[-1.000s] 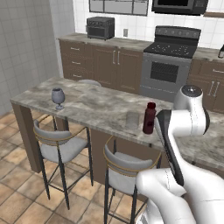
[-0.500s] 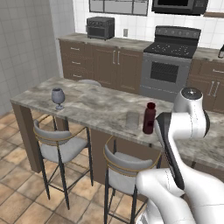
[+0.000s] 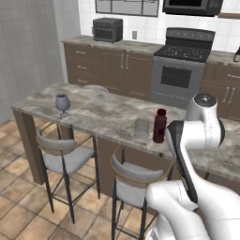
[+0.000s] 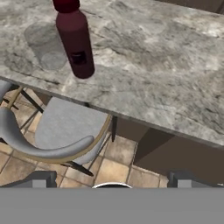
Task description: There is a wine glass and glass cup on the dining counter. Place the wine bottle next to the wine glass and the juice bottle next to the glass cup.
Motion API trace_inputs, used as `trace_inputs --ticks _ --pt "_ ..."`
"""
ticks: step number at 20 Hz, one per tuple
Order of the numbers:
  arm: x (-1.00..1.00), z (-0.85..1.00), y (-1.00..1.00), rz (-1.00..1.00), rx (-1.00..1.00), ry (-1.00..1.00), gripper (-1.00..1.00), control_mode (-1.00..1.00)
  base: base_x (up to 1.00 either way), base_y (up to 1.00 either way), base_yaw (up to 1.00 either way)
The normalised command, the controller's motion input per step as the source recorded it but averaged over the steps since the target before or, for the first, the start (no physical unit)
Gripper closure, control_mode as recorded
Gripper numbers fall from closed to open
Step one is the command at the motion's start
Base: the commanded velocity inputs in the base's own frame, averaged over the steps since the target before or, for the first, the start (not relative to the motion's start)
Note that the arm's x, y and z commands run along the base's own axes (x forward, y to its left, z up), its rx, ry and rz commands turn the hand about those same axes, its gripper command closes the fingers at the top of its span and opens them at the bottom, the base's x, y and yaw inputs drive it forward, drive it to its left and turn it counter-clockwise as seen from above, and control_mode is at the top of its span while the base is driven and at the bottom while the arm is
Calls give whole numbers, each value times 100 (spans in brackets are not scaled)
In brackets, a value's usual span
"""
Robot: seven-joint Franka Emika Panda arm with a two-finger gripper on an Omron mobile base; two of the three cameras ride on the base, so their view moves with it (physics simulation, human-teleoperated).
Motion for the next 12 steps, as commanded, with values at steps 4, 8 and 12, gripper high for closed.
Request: trace_inputs --ticks 4,8,12 --pt "0 0 0 0 0 0 -100 100 -72 0 -1" --pt "0 0 0 0 0 0 -100 100 -80 -1 -1" --pt "0 0 0 0 0 0 -100 100 -45 -6 -32"
